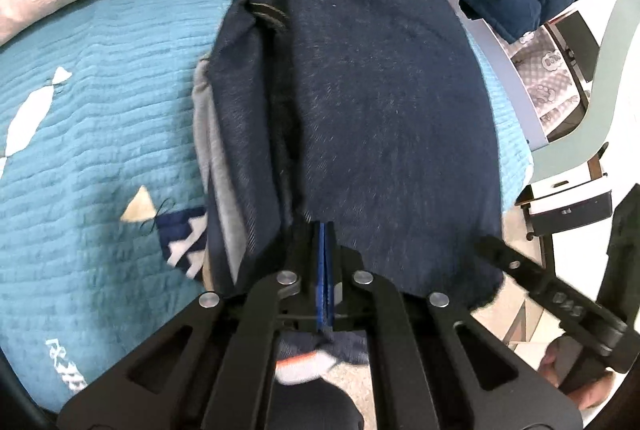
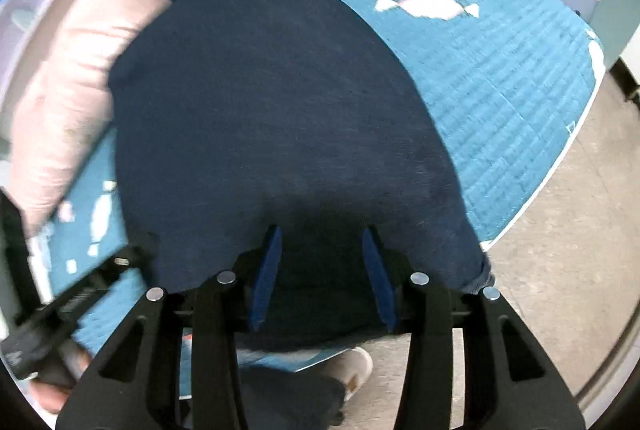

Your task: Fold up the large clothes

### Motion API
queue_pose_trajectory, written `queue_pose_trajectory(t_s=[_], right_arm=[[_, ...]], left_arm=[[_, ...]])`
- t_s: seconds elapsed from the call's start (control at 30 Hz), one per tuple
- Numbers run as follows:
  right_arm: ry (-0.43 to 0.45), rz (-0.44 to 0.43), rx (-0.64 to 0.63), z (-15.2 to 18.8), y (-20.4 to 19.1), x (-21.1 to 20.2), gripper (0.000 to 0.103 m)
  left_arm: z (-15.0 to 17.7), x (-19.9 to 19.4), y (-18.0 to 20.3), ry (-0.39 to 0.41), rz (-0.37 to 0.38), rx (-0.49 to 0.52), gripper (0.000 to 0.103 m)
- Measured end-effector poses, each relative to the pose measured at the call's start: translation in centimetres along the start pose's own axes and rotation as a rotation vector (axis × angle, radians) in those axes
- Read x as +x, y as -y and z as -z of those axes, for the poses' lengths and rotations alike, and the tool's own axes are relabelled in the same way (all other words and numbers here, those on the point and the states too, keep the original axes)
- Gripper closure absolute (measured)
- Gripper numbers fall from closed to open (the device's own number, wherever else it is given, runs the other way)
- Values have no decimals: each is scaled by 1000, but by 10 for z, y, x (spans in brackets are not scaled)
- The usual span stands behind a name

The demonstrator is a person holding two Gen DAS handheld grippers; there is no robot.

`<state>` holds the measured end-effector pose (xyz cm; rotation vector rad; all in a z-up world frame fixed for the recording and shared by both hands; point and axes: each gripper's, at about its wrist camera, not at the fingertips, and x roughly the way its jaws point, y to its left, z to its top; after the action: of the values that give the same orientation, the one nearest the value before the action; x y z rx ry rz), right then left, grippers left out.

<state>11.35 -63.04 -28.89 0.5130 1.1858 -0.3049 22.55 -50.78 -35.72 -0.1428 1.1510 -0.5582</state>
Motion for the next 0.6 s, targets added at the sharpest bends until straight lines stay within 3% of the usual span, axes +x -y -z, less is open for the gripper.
queue_pose_trajectory(t_s=[0.13,0.2,0.3,0.4,0.43,0.47,0.53,0.6], right_arm=[[62,-9,-35,10,-19,-31,62],[73,-10,-45,15,-24,-38,62],[110,9,-63,25,-30,-48,43],[144,11,-65,38,-32,-58,28],[158,26,-66,42,-33,-61,21],[173,48,-67,45,-36,-64,20],[218,118,-80,56,-43,-71,20],[244,132,-81,67,-47,-77,20]], left_arm=[[12,-10,4,-33,-96,31,92],[19,-15,5,-37,-71,28,87],[30,-29,7,-3,-110,65,75],[40,-43,13,37,-122,106,55],[41,-48,14,54,-121,123,44],[46,-56,17,82,-126,149,36],[53,-68,19,119,-157,182,32],[59,-81,18,151,-165,197,26]])
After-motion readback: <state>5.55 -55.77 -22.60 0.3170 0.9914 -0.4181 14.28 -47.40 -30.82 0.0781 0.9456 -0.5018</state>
